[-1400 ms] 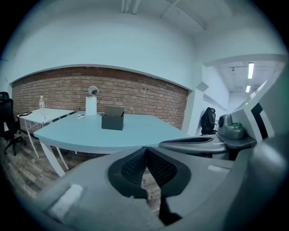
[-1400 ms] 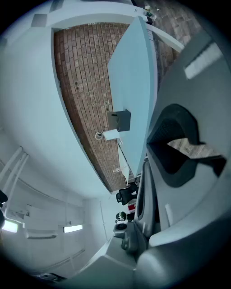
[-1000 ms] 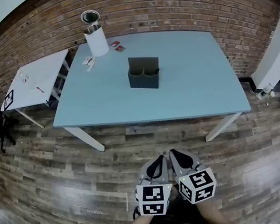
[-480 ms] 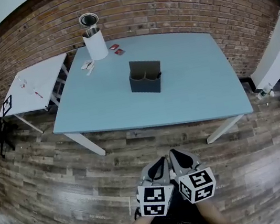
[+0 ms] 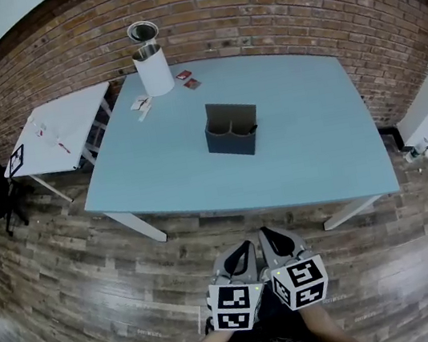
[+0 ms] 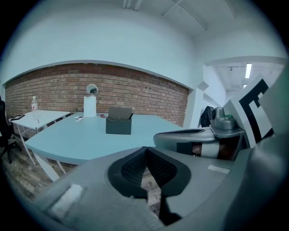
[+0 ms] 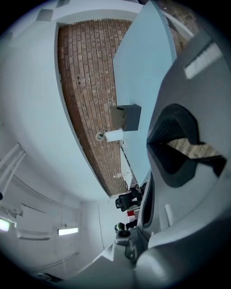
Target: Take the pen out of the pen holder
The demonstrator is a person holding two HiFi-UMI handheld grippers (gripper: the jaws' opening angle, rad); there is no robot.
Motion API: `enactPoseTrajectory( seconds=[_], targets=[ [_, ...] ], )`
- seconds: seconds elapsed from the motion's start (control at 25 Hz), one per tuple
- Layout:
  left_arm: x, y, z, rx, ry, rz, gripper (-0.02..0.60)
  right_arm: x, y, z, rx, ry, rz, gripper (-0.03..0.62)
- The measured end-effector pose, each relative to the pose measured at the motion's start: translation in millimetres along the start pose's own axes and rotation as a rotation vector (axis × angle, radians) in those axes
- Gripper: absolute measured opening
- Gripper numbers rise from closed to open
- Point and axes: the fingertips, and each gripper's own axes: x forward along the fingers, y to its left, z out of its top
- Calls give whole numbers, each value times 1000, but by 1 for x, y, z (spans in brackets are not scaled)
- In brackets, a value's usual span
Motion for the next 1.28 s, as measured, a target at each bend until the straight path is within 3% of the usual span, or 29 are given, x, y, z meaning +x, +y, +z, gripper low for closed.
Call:
enactPoseTrajectory(
  seconds=[0.72, 1.28],
  targets=[
    [89, 24, 29, 9, 43, 70, -2, 73, -64, 26, -26, 30, 87, 5],
    [127, 20, 45, 17, 50, 135, -1, 100, -101, 51, -28, -12, 127, 5]
  ],
)
